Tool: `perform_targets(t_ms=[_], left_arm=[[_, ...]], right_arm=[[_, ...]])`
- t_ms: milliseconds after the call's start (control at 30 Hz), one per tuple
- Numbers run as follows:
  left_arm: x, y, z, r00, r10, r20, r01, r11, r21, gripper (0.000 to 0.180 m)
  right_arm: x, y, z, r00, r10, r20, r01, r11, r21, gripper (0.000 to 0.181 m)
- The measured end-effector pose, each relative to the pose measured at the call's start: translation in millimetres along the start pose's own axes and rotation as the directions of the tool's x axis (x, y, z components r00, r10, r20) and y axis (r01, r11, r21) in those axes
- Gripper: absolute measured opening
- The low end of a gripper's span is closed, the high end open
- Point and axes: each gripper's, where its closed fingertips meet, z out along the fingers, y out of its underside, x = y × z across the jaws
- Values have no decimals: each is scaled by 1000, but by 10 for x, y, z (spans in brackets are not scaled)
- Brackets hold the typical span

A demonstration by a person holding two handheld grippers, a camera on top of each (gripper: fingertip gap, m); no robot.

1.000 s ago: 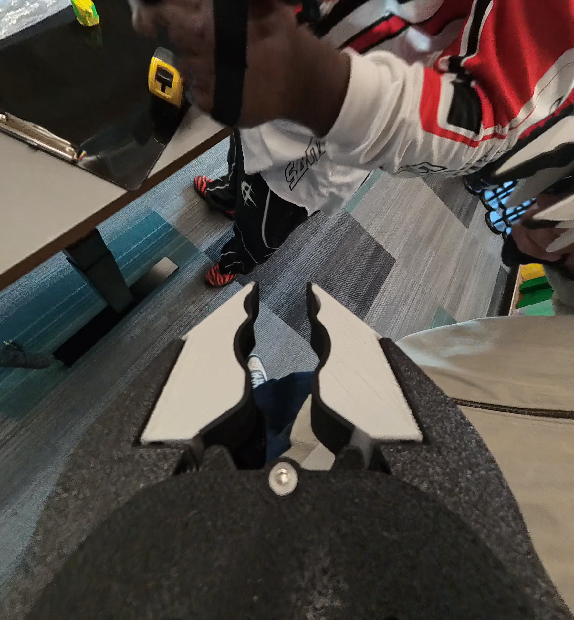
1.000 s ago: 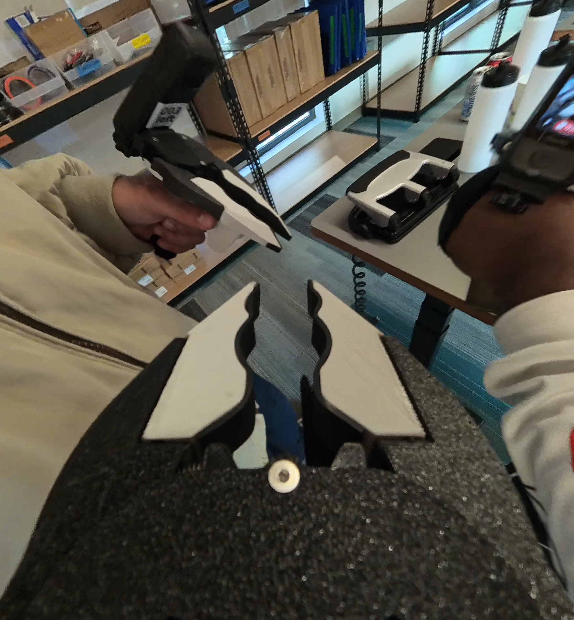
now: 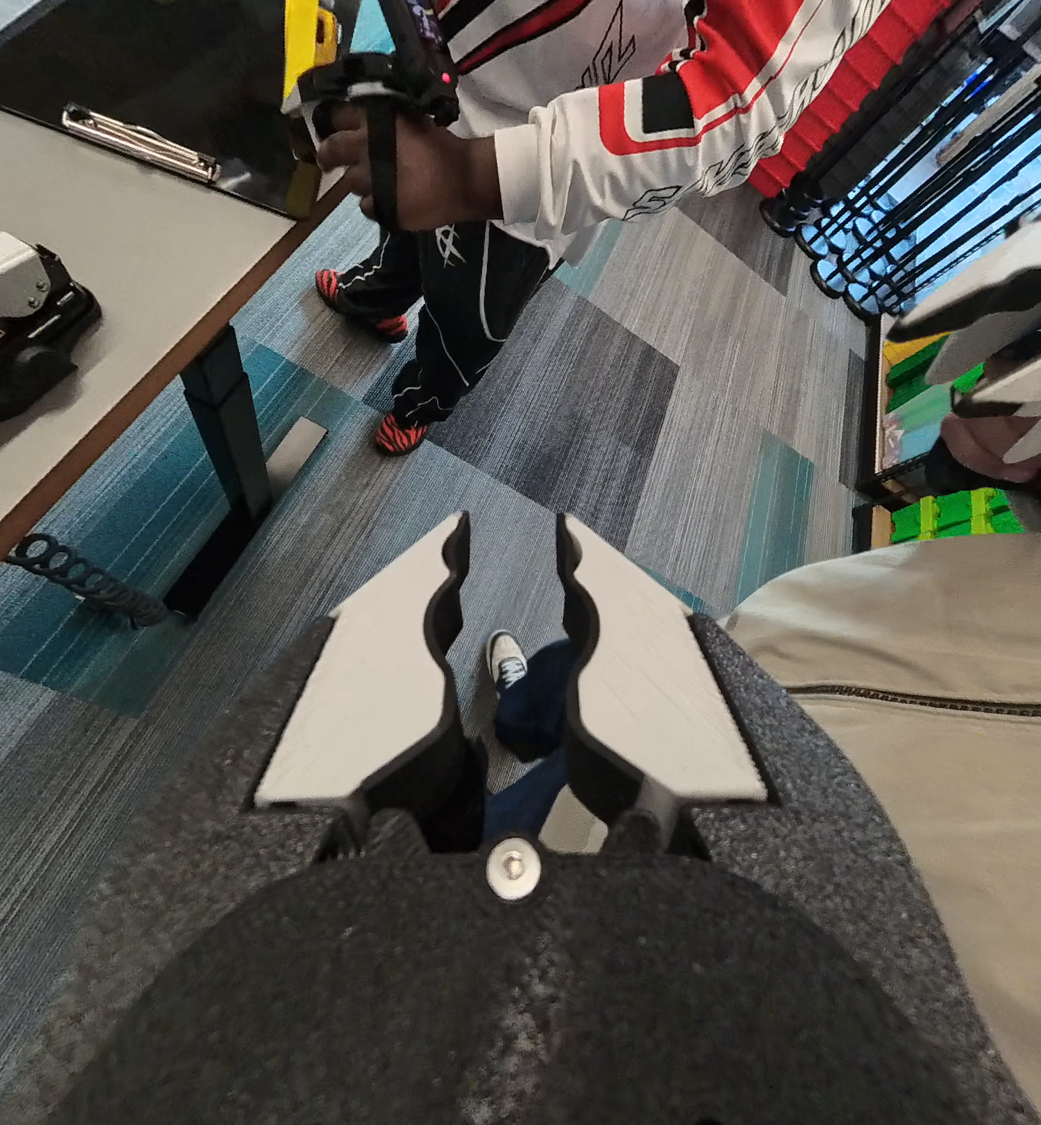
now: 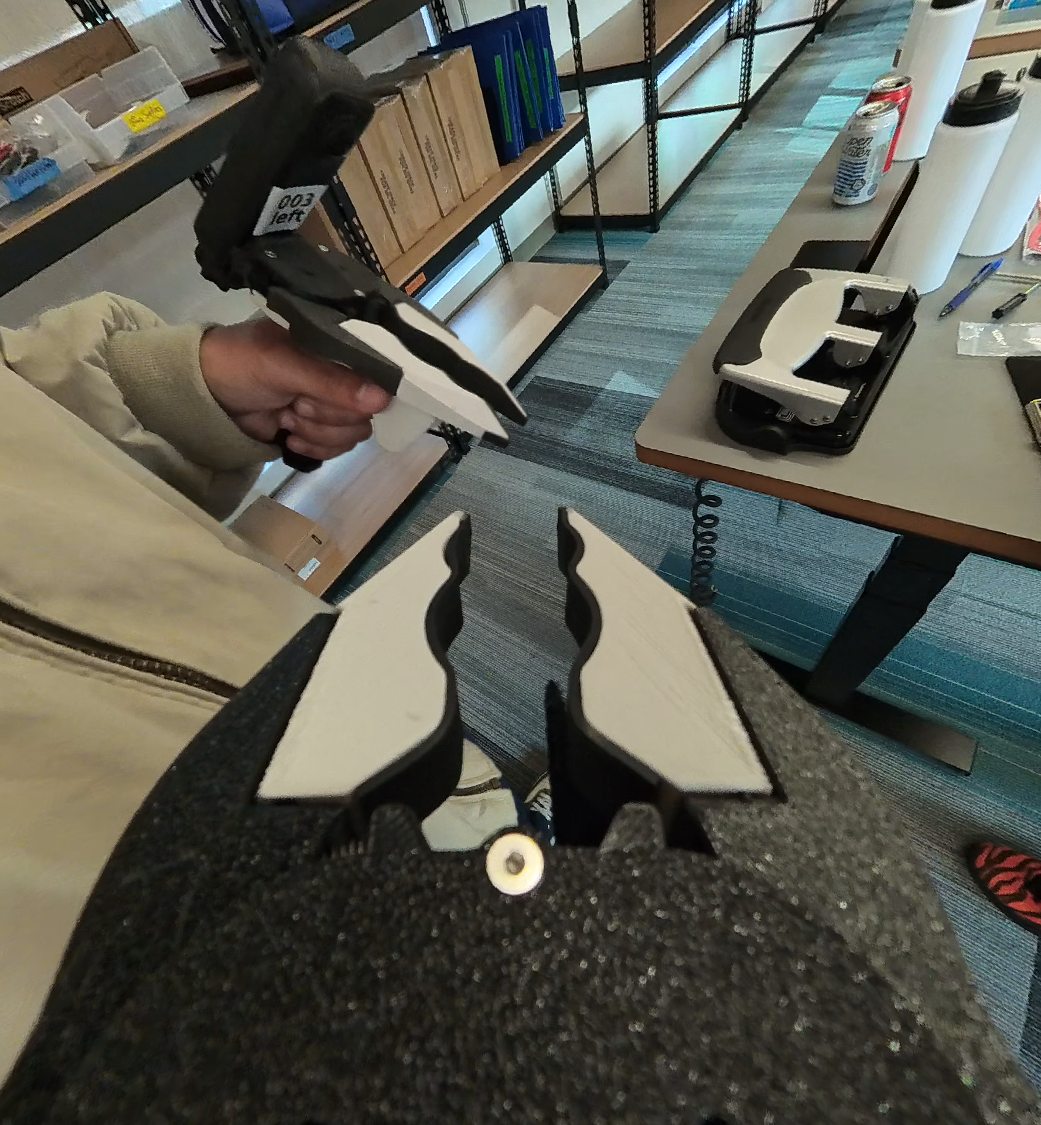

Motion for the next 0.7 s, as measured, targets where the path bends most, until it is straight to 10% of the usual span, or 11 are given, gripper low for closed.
perform_targets(t_ms=[700], left_arm=[[634, -11, 390, 999, -19, -43, 21, 999, 47, 28]], right_arm=[[305, 338, -494, 997, 18, -77, -26, 994, -105, 28]])
